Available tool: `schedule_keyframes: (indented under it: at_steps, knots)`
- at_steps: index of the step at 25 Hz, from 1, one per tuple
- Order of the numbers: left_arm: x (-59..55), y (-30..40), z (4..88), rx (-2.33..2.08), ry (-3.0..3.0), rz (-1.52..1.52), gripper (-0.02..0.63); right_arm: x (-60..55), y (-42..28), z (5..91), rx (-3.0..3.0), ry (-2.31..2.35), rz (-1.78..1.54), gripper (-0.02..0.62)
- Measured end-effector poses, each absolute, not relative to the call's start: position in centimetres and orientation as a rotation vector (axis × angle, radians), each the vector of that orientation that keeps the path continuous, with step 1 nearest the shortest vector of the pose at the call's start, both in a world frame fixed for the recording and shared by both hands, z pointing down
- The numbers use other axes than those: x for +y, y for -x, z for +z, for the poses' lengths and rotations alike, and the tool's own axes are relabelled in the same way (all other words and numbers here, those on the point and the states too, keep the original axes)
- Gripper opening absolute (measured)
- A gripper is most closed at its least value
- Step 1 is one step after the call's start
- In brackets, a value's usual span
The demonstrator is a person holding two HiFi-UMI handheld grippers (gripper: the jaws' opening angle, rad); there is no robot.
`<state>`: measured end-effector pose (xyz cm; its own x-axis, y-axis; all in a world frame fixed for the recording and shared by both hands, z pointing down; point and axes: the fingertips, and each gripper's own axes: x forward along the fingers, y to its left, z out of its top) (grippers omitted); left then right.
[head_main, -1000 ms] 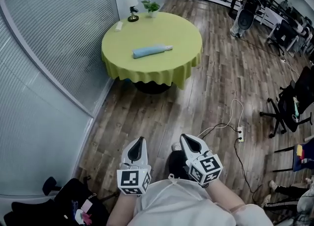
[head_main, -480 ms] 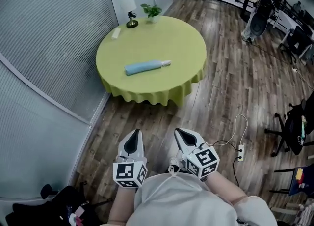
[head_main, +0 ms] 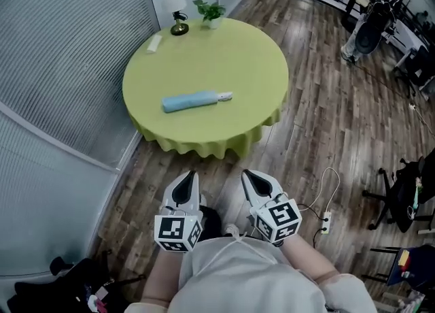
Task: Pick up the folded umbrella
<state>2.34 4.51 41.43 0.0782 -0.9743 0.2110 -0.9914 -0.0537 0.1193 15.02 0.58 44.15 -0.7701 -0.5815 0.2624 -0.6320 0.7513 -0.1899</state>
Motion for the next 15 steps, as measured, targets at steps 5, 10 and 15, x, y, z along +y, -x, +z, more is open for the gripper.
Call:
schedule_keyframes:
  at_steps: [5,10,15]
  knots:
    - [-0.9,-0.9,42.5,-1.901,-2.197,0.093,0.006,-4.2,-13.4,45.3,-2.733,-1.034,0.415,0.0]
    - [-7.4,1.8,43.2,-1.812,-2.295,0.206,0.006,-9.6,-10.6,45.4,-2.681,-1.126,0.437,0.0]
    - [-15.4,7.3,44.2,-1.709,-2.357,0.224,0.006,-16.7,-5.3,45.7,-2.628,-1.206,0.437,0.0]
